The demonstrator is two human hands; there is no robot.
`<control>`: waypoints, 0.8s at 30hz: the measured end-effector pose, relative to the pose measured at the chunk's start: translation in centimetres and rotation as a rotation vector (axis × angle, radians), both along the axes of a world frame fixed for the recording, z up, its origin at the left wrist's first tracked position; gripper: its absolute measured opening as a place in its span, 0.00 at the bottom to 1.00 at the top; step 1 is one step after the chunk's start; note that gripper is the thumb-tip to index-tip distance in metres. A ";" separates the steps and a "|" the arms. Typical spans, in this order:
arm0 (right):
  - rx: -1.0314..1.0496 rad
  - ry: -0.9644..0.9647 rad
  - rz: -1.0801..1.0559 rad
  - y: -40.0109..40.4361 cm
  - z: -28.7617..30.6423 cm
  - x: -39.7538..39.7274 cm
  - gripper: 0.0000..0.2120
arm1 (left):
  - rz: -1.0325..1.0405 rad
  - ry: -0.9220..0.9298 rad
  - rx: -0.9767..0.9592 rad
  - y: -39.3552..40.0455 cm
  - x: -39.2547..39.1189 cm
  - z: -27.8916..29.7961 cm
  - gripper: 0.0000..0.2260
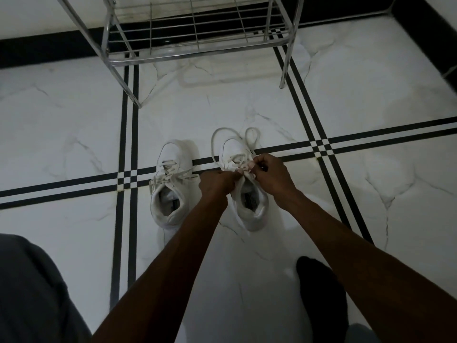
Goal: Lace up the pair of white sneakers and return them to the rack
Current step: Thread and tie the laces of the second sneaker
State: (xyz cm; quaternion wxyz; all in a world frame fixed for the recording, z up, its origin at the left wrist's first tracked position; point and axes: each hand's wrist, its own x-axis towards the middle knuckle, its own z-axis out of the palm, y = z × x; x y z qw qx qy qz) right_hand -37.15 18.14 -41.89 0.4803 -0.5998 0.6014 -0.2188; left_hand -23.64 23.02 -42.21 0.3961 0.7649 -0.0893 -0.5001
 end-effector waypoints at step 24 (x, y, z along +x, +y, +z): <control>0.083 -0.045 -0.008 0.3 0.4 1.0 0.09 | -0.181 -0.266 -0.304 1.6 0.2 0.8 0.08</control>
